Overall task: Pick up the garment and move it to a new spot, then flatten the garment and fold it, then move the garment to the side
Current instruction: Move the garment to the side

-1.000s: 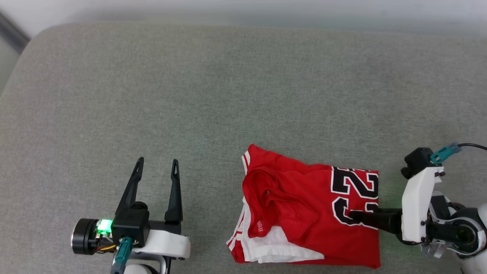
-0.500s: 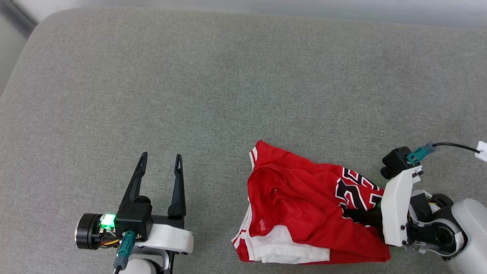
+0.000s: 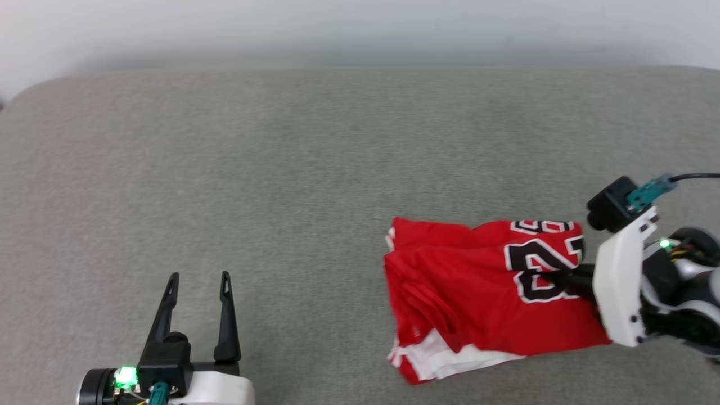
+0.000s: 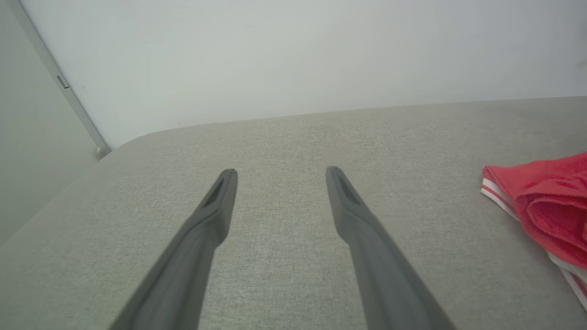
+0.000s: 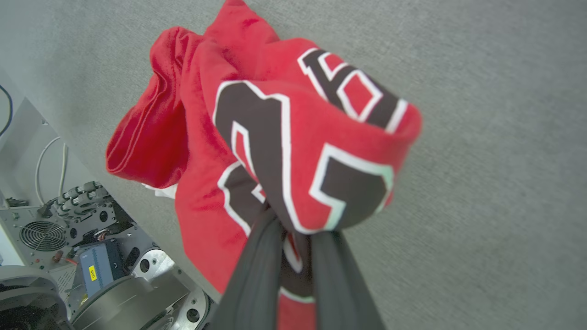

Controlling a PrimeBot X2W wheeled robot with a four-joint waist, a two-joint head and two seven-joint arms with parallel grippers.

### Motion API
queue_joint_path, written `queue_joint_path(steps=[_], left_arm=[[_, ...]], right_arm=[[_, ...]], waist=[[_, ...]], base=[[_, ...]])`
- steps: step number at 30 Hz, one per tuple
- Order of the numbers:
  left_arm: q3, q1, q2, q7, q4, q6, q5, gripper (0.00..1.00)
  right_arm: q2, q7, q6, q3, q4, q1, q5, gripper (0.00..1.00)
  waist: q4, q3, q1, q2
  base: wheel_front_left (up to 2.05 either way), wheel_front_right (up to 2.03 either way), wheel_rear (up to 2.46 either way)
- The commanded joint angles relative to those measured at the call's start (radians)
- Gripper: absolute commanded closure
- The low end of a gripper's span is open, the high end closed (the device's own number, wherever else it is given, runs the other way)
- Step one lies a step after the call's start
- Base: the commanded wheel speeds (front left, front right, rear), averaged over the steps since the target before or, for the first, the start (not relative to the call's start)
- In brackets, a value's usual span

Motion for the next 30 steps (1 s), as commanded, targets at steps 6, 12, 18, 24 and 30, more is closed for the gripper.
queue_joint_path(steps=[6, 12, 18, 24, 30], left_arm=[[0.02, 0.019, 0.004, -0.002, -0.039, 0.006, 0.006, 0.0], [0.036, -0.011, 0.024, -0.002, -0.069, 0.004, 0.016, 0.0], [0.038, -0.062, 0.059, -0.002, -0.088, -0.006, 0.029, 0.0], [0.047, -0.111, 0.084, -0.002, -0.123, 0.001, 0.032, 0.0], [0.055, -0.139, 0.107, -0.002, -0.148, 0.006, 0.031, 0.0]], right_arm=[[-0.129, -0.007, -0.001, -0.02, -0.054, -0.053, -0.037, 1.0], [-0.209, -0.028, -0.001, -0.051, -0.011, -0.121, -0.122, 1.0], [-0.245, -0.063, -0.001, -0.094, 0.136, -0.191, -0.207, 1.0], [-0.226, -0.111, -0.001, -0.166, 0.329, -0.259, -0.291, 1.0], [-0.17, -0.169, -0.001, -0.247, 0.488, -0.309, -0.363, 1.0]], waist=[[-0.134, 0.023, 0.0, -0.0001], [-0.225, 0.101, 0.0, -0.0001], [-0.264, 0.191, 0.0, -0.0001], [-0.269, 0.284, 0.0, -0.0001], [-0.258, 0.356, 0.0, -0.0001]], base=[[0.0, 0.0, 0.0], [0.0, 0.0, 0.0], [0.0, 0.0, 0.0], [0.0, 0.0, 0.0], [0.0, 0.0, 0.0]])
